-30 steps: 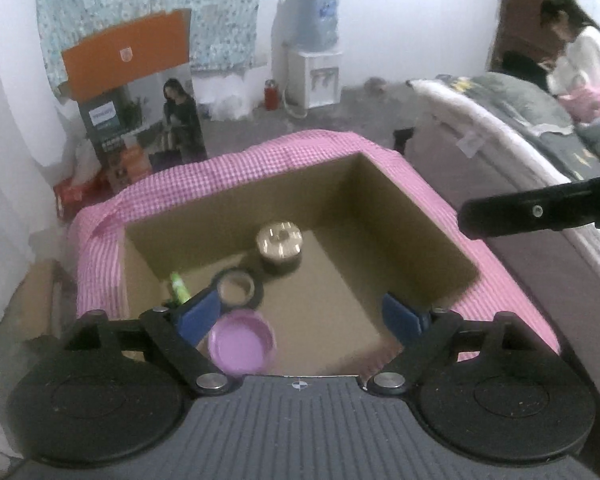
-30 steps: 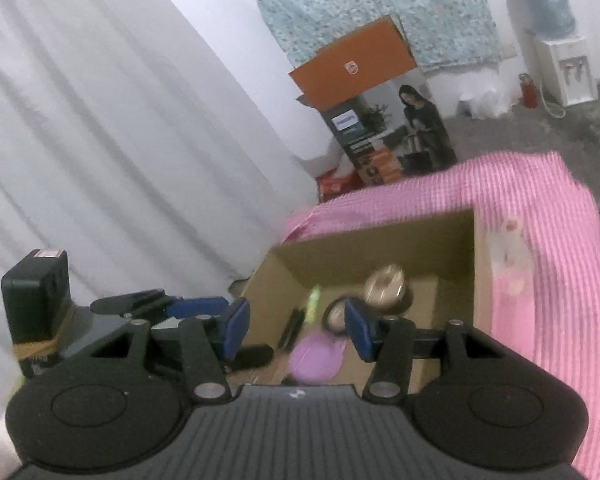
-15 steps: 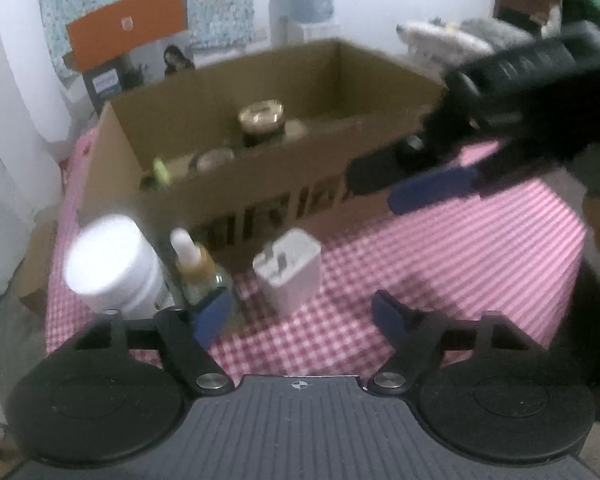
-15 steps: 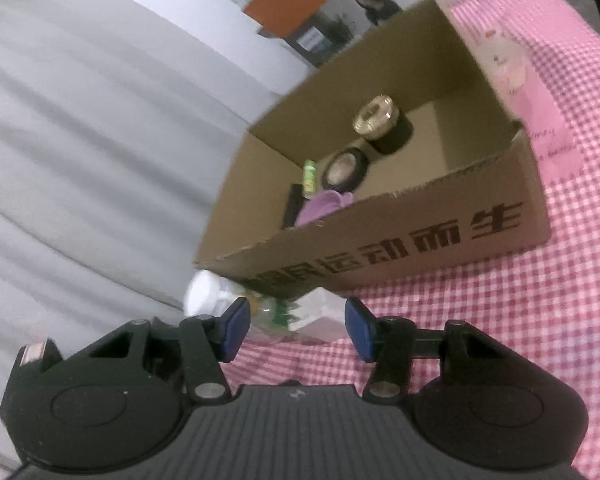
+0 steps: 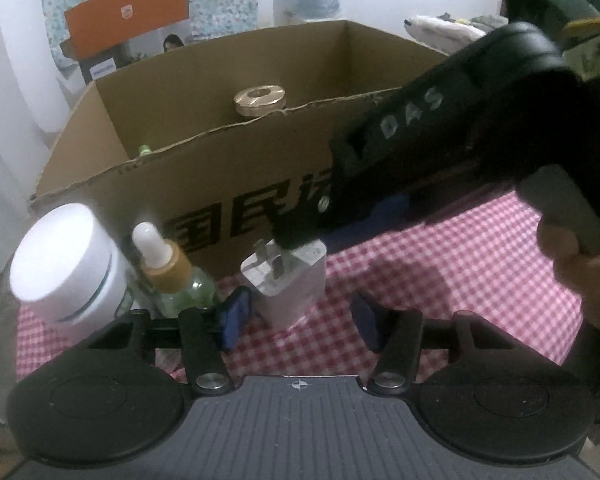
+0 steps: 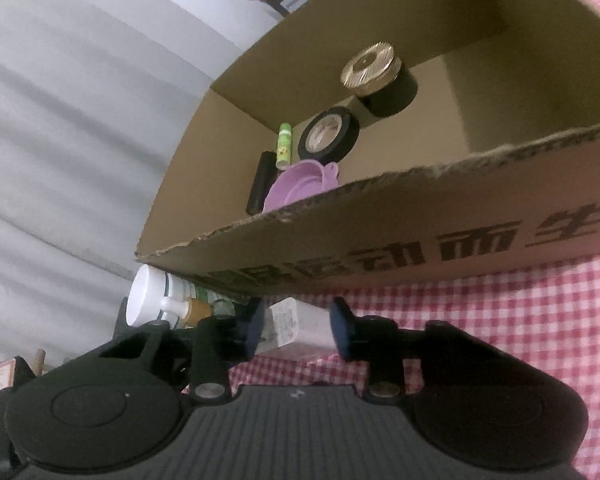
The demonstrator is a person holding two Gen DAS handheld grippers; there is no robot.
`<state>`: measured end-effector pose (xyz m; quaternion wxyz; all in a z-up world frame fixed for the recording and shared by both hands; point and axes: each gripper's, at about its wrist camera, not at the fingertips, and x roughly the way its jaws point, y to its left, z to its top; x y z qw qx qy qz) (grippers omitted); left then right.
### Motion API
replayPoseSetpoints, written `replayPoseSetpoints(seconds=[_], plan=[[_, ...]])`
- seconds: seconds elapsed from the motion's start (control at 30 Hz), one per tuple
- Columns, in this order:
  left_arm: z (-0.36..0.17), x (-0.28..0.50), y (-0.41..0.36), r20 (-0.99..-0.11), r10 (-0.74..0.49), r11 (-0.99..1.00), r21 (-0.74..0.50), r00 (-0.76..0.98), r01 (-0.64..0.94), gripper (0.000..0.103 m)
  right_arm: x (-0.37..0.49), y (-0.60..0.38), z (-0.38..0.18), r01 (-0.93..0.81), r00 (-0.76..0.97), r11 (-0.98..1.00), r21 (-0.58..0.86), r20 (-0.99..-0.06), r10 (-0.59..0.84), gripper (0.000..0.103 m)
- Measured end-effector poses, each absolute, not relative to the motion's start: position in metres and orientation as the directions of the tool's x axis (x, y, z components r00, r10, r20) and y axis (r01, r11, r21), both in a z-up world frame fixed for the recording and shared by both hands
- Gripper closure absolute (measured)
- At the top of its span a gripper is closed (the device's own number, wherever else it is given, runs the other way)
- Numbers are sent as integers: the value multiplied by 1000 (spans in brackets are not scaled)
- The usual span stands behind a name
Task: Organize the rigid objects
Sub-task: 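Move the right gripper to the white charger plug and grasp it, then lift the white charger plug with the right gripper toward the box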
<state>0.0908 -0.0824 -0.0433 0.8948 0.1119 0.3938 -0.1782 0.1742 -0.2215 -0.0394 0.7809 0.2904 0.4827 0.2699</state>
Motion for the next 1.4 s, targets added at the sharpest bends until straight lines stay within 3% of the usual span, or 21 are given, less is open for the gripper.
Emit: replayPoseSetpoints(seconds=[0.43, 0.77, 0.9, 1.0, 1.4], plan=[[-47, 71, -114, -735, -365, 830, 21, 571, 557, 48, 143, -254, -35, -86, 446, 727, 682, -626, 640, 72], [-55, 82, -125, -749, -302, 830, 98, 590, 550, 47, 135, -260, -35, -80, 448, 739, 669, -638, 626, 72], [-60, 92, -126, -756, -308, 834, 77, 578, 546, 49, 136, -259, -38, -72, 444, 731, 679, -634, 633, 71], [-61, 95, -126, -758, -317, 836, 61, 570, 545, 58, 136, -261, -39, -73, 443, 727, 683, -631, 637, 71], [-57, 92, -122, -751, -321, 851, 39, 577, 524, 59, 133, -258, -35, -86, 451, 735, 673, -631, 631, 71]])
